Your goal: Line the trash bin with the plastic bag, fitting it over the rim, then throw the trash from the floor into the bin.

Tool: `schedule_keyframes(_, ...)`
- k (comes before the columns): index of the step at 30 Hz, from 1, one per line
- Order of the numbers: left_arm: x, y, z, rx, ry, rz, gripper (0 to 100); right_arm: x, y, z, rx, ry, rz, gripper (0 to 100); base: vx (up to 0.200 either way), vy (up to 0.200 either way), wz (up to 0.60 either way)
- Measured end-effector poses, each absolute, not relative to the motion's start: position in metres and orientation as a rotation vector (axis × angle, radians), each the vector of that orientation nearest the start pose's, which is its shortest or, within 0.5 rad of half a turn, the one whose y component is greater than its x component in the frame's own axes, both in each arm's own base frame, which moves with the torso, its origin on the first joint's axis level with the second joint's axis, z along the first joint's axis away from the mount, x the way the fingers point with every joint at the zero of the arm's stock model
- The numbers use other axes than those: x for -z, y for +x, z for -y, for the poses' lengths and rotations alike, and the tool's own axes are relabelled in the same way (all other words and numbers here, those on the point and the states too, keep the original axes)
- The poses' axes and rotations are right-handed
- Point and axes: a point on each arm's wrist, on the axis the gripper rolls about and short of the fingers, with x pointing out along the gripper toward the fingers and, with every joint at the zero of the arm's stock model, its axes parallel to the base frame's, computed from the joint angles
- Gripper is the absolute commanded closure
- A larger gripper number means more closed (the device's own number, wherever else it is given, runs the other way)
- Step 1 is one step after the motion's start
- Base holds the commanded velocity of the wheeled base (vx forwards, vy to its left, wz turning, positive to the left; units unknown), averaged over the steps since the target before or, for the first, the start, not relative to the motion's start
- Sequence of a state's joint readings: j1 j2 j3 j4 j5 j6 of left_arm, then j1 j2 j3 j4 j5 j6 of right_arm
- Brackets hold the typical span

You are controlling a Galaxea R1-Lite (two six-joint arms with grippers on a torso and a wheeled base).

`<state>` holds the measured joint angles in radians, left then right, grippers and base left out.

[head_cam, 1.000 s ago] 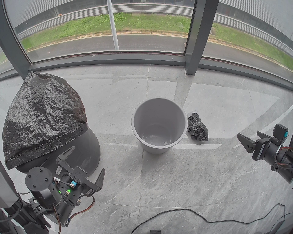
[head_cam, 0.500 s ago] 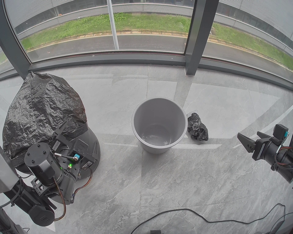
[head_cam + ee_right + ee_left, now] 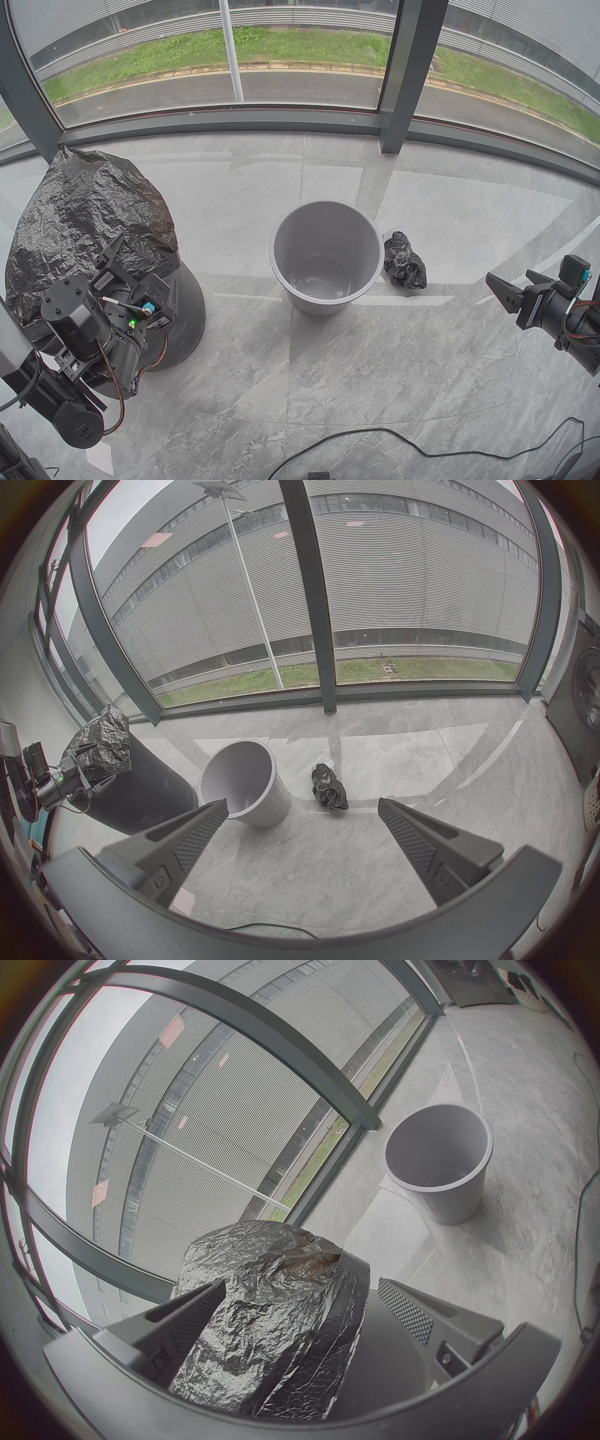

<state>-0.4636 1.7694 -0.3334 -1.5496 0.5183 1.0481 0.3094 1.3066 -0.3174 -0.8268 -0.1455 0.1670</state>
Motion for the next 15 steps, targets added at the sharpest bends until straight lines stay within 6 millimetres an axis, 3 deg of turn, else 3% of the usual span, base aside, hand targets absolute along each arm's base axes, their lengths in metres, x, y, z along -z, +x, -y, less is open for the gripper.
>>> schedule_keyframes(15,-0.135,0.253,0.102,-0.131,1.025,0.030,0,-0.167,0.175,-0.052,-0.149,0.129,-0.179,0,0.000,0.000,0.00)
